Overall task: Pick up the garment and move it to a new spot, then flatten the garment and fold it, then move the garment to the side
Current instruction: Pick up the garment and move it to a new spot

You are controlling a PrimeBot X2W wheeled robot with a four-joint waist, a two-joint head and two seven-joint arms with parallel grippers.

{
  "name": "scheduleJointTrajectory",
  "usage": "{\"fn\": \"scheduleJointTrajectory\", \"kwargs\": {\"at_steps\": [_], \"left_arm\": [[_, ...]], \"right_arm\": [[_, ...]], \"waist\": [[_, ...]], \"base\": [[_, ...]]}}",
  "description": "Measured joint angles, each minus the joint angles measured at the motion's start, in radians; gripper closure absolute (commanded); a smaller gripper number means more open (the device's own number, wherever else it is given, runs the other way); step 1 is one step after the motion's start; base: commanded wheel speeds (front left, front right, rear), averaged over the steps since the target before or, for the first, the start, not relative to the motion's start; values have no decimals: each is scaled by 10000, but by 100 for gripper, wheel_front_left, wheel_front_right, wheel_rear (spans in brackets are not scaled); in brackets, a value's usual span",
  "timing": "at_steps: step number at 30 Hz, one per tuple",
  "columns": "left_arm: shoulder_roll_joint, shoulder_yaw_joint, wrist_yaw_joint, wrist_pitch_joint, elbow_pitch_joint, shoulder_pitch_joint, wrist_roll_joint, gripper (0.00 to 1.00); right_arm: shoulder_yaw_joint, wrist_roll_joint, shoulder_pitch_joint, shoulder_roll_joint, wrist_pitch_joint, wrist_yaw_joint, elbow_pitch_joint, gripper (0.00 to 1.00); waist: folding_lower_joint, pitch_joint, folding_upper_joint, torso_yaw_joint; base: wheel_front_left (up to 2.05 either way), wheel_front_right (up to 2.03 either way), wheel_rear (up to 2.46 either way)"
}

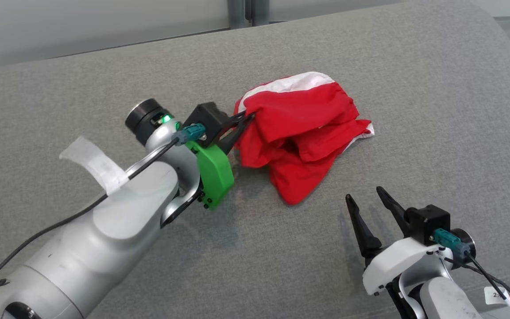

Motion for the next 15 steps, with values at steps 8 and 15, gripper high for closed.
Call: {"fn": "scheduleJointTrajectory", "kwargs": {"at_steps": [8, 15], "left_arm": [[221, 293, 677, -382, 723, 1166, -504, 0], [424, 407, 1003, -796, 817, 2052, -786, 0]], "right_arm": [[84, 2, 101, 10, 165, 0, 13, 0], [-10, 4, 524, 10, 341, 0, -21, 0]], "waist": [[0, -425, 0, 447], [0, -1012, 0, 665]], "base": [[0, 0, 0], [0, 0, 0]]}}
